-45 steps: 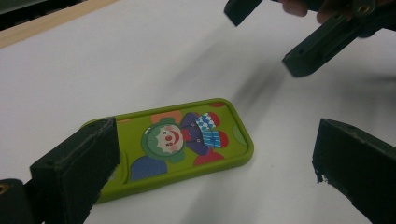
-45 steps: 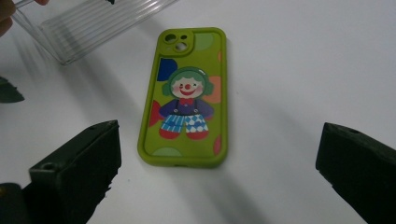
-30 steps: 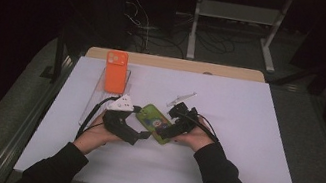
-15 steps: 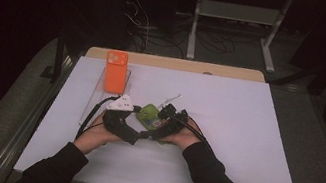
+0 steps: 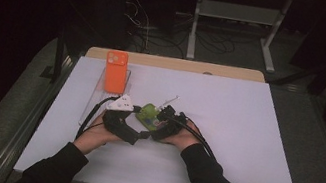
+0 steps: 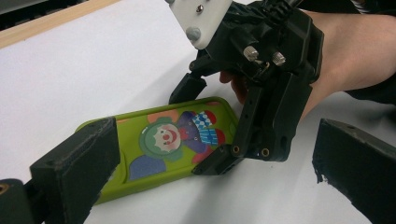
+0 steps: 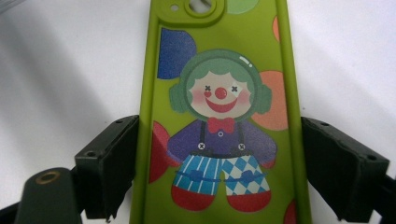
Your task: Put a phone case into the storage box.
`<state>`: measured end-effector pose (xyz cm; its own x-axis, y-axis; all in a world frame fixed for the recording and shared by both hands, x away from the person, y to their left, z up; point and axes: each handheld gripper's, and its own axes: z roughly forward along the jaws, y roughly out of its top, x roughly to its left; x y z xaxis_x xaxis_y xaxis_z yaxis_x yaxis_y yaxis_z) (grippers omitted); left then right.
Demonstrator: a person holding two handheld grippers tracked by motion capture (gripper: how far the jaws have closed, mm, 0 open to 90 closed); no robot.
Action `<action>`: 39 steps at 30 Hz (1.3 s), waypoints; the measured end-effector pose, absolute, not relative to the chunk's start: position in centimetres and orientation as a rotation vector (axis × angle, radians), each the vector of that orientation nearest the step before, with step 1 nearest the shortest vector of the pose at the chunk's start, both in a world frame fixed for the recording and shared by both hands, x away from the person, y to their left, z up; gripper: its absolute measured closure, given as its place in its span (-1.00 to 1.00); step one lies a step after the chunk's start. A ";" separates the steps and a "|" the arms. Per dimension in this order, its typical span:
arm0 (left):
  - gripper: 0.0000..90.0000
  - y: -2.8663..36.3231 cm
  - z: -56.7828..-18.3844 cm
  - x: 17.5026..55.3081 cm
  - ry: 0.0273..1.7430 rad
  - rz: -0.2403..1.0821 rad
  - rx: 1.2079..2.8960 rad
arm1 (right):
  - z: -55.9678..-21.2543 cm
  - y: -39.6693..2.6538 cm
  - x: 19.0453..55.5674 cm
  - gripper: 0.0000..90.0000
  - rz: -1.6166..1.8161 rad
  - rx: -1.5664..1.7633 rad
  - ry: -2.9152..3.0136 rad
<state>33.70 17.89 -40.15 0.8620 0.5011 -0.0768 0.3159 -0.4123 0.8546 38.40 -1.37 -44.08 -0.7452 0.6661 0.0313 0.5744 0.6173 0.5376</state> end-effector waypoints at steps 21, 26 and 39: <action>-0.99 17.8 -40.2 33.7 0.595 0.237 2.032 | -42.6 -4.1 38.3 -0.66 0.851 1.001 2.667; -0.99 17.8 -40.2 33.7 0.592 0.234 2.044 | -41.8 -5.7 37.8 -0.66 0.857 0.973 2.673; -0.99 16.6 -39.7 33.8 0.558 0.205 2.110 | -39.6 -11.8 37.4 -0.66 0.867 0.908 2.691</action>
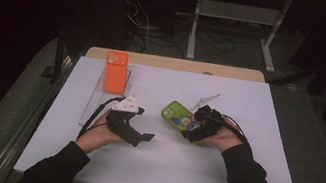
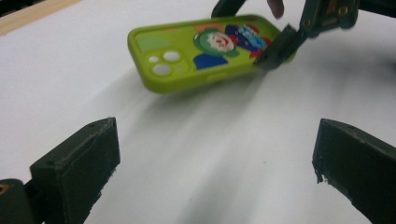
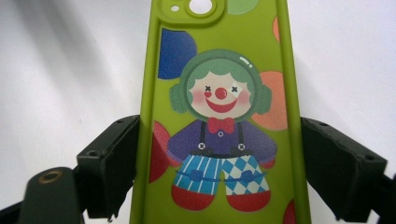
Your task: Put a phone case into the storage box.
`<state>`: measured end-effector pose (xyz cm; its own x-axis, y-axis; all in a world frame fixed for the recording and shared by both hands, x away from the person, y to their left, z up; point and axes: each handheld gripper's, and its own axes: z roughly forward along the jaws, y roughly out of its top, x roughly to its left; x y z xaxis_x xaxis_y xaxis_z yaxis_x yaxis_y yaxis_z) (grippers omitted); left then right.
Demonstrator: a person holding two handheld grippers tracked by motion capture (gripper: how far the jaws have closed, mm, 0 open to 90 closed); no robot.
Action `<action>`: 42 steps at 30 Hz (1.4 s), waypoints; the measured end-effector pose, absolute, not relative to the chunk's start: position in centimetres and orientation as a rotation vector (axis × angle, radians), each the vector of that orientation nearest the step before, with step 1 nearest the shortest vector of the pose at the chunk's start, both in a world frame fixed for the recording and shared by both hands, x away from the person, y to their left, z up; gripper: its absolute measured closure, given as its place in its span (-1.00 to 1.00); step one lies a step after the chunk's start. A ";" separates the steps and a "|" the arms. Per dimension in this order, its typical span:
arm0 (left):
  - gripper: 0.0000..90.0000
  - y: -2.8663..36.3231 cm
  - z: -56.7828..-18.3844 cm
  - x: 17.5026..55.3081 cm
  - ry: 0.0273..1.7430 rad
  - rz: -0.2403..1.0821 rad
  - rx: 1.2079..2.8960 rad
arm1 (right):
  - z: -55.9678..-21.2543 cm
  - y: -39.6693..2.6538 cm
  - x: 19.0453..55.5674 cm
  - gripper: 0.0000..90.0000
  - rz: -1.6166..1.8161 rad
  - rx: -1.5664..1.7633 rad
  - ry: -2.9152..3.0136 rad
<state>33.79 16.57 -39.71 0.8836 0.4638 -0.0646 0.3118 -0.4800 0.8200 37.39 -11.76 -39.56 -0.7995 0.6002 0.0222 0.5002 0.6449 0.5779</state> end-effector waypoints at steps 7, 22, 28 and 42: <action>-0.99 15.6 -37.6 34.6 0.493 0.204 2.133 | -38.6 -13.8 37.3 -0.66 0.895 0.792 2.732; -0.99 13.9 -36.2 36.2 0.318 0.124 2.161 | -37.4 -13.8 36.0 -0.66 0.947 0.551 2.801; -0.99 13.3 -36.5 35.6 0.256 0.096 2.188 | -37.5 -13.2 35.5 -0.66 0.953 0.471 2.839; -0.99 11.8 -36.9 34.1 0.128 0.048 2.267 | -37.7 -11.4 34.1 -0.66 0.919 0.279 2.929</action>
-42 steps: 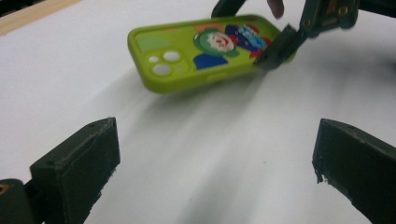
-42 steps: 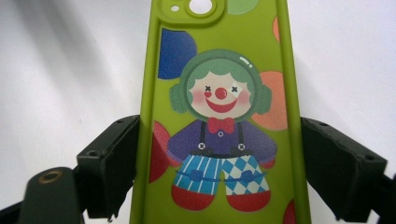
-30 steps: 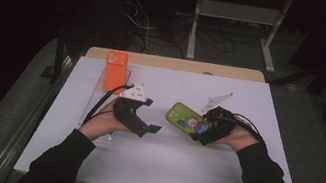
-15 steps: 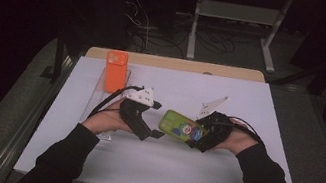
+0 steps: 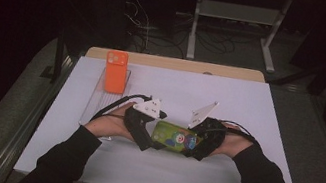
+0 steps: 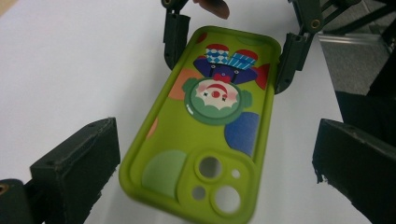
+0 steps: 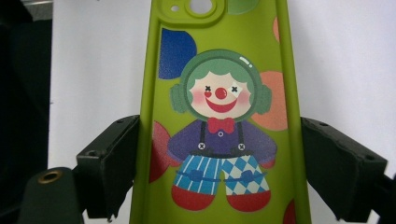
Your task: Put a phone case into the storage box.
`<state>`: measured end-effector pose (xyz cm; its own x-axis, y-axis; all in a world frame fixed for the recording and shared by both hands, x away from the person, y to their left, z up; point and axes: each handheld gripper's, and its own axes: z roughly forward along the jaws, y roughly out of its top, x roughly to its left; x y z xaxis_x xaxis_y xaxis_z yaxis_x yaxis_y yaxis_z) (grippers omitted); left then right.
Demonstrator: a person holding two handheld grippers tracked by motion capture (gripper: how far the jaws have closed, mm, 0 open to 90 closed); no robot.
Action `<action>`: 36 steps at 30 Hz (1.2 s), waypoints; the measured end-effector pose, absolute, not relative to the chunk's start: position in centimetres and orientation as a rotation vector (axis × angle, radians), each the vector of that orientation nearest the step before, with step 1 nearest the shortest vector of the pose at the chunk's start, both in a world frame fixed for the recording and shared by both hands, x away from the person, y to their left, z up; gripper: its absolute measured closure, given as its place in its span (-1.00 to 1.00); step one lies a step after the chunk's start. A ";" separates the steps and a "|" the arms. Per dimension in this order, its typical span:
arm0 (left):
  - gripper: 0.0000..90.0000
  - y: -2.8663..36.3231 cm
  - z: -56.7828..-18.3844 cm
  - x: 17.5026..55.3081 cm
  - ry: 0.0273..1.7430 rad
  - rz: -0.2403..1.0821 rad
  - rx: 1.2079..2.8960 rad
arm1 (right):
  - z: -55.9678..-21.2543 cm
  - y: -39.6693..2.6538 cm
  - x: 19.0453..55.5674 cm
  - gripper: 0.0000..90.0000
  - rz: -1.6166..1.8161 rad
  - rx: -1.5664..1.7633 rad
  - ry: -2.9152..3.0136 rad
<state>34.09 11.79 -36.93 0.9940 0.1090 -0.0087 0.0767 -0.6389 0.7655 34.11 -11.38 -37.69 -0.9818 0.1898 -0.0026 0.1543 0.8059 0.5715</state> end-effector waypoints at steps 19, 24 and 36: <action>-0.99 9.9 -38.7 33.1 0.023 -0.012 2.374 | -37.4 -9.8 33.0 -0.66 0.897 0.134 2.961; -0.99 9.7 -39.1 33.1 0.012 -0.022 2.396 | -37.4 -9.7 32.8 -0.66 0.905 0.124 2.968; -0.87 9.6 -39.3 33.0 -0.003 -0.030 2.424 | -37.2 -9.6 32.7 -0.66 0.919 0.102 2.969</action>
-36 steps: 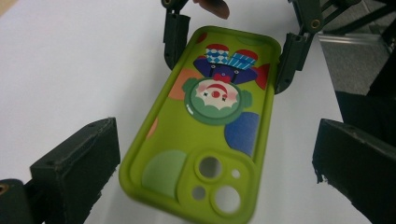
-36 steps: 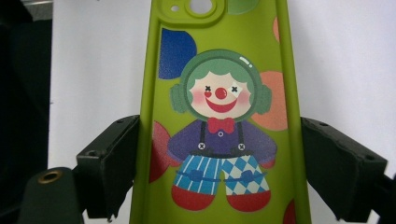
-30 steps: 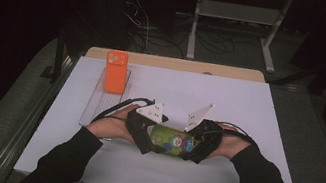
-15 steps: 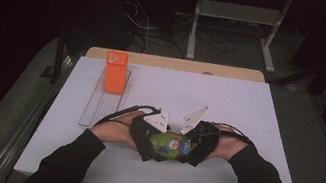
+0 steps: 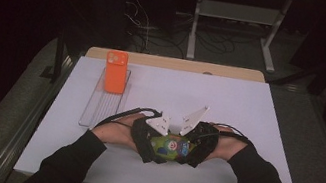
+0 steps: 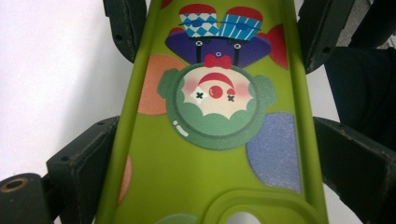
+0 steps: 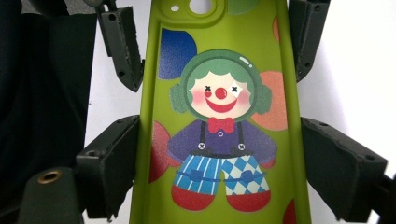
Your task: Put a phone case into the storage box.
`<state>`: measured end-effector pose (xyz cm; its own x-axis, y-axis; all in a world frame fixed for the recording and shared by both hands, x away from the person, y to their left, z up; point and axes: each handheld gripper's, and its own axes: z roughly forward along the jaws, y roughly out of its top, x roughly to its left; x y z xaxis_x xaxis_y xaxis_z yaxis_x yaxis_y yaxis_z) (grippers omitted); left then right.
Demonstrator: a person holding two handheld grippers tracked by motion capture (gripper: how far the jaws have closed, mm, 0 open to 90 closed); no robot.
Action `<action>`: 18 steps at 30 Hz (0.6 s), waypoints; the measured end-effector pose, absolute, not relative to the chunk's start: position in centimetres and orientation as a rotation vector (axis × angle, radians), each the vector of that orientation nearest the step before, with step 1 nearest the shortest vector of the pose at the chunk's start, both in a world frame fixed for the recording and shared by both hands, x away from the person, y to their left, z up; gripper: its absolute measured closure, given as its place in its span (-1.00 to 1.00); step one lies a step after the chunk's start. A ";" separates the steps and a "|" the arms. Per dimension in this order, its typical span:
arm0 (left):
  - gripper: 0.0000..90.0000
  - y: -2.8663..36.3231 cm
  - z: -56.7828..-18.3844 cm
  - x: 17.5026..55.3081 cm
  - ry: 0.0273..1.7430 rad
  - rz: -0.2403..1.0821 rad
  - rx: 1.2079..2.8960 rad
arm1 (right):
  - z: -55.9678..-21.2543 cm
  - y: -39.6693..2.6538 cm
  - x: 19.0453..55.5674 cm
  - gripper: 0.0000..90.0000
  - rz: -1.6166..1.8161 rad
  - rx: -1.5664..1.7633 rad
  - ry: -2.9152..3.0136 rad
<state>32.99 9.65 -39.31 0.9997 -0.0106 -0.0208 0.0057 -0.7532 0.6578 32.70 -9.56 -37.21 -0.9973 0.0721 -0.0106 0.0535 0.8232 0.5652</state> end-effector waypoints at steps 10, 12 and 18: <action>-0.72 9.8 -39.3 33.0 0.000 -0.037 2.430 | -37.1 -9.6 32.7 -0.66 0.935 0.090 2.971; -0.71 9.8 -39.3 33.0 -0.001 -0.039 2.427 | -37.1 -9.6 32.6 -0.66 0.937 0.089 2.973; -0.68 9.8 -39.3 33.2 -0.005 -0.060 2.433 | -37.2 -9.6 32.7 -0.67 0.953 0.089 2.981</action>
<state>33.18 9.80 -39.27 0.9989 -0.0196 -0.0424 0.0127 -0.7596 0.6503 32.72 -9.59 -37.22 -0.9983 0.0576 0.0069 0.0510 0.8129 0.5802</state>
